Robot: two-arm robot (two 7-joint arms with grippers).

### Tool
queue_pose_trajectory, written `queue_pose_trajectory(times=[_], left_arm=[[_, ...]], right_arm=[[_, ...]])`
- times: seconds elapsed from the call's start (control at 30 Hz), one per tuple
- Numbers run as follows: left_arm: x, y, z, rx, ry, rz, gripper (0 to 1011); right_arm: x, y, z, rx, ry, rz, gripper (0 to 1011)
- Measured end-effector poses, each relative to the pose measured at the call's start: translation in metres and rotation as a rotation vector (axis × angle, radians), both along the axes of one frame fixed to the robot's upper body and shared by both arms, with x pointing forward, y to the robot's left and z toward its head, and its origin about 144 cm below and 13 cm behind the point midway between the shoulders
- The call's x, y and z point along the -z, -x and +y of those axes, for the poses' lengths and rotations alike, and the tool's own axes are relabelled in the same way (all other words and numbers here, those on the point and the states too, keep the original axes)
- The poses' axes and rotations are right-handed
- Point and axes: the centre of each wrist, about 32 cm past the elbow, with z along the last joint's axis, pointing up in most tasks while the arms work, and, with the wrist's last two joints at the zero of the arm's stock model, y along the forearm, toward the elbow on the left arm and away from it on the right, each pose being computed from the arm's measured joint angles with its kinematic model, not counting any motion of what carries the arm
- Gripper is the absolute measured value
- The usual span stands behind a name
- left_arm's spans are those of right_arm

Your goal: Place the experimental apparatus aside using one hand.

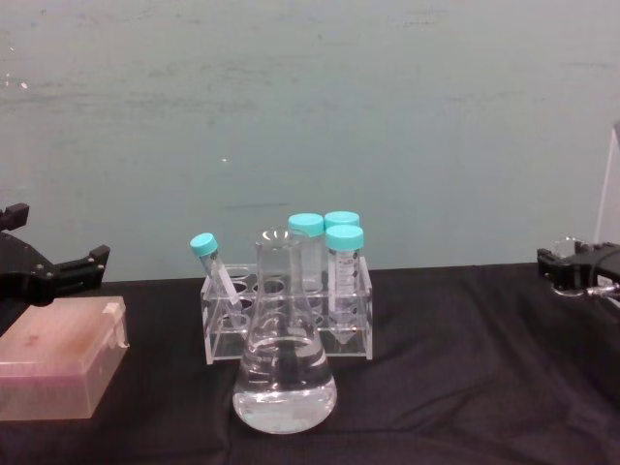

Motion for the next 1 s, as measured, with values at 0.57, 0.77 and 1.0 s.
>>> queue_pose_trajectory(times=[0.57,0.77,1.0], left_arm=[[0.0000,0.0000,0.0000,0.000,0.000,0.000,1000],[0.0000,0.0000,0.0000,0.000,0.000,0.000,1000],[0.0000,0.0000,0.0000,0.000,0.000,0.000,1000]], right_arm=[[0.0041,-0.0057,-0.0098,-0.001,-0.004,0.010,470],[0.0051,-0.0079,-0.0101,-0.013,-0.007,0.013,470],[0.0055,-0.0099,-0.0100,-0.018,-0.006,0.016,470]])
